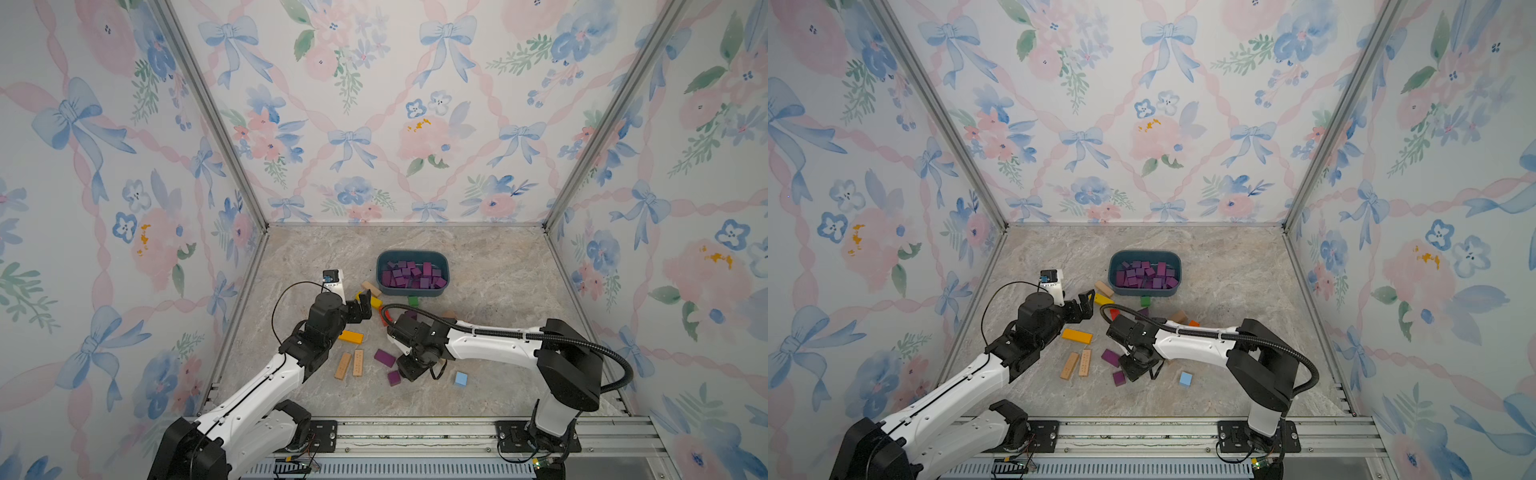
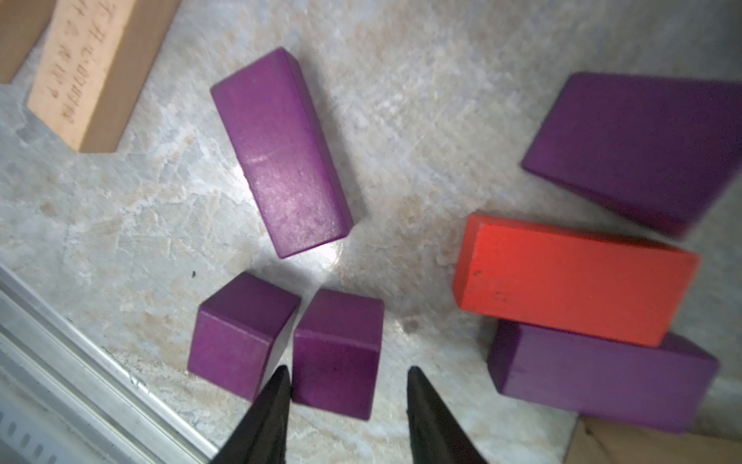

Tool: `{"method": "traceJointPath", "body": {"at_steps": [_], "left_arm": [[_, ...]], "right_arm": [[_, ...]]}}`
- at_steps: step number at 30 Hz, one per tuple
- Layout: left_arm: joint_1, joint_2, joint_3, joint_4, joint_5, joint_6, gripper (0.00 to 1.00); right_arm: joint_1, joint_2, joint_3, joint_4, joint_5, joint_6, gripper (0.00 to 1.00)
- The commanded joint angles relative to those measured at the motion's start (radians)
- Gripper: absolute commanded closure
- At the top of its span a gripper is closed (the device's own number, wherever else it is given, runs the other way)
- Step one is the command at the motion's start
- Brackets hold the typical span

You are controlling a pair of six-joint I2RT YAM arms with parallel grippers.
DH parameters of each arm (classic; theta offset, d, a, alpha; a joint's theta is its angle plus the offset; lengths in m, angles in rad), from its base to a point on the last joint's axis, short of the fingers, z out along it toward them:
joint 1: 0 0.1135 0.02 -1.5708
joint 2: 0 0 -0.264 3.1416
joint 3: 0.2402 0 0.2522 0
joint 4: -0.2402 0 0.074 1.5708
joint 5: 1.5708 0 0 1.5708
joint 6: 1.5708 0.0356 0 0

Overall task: Pick purple bricks into the storage bin
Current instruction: Pick up the building block from the center of the board.

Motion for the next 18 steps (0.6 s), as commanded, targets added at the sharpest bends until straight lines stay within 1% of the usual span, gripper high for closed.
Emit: {"method": "traceJointPath", "body": {"at_steps": [1, 7, 8, 10, 11, 18], "left_arm": [[0.009, 0.007, -0.015, -0.008, -0.005, -0.011, 0.02], [0.011, 0.011, -0.015, -0.009, 0.002, -0.012, 0.02], [0.013, 0.011, -0.015, -0.009, 0.005, -0.010, 0.02], [0.013, 0.014, -0.017, -0.009, 0.005, -0.012, 0.02], [0.014, 0.015, -0.017, -0.009, 0.005, -0.010, 0.02], [0.016, 0.028, -0.014, -0.011, 0.006, -0.011, 0.02]], "right_arm": [[-0.006, 0.048, 0.030, -0.013, -0.005, 0.006, 0.55], [-0.006, 0.072, 0.040, -0.008, -0.011, 0.007, 0.56], [-0.006, 0.074, 0.042, -0.007, -0.011, 0.005, 0.56], [-0.009, 0.071, 0.044, -0.004, -0.014, 0.001, 0.64], [-0.013, 0.067, 0.040, 0.002, -0.021, 0.001, 0.65], [-0.072, 0.008, 0.020, 0.030, -0.044, 0.005, 0.69]]}}
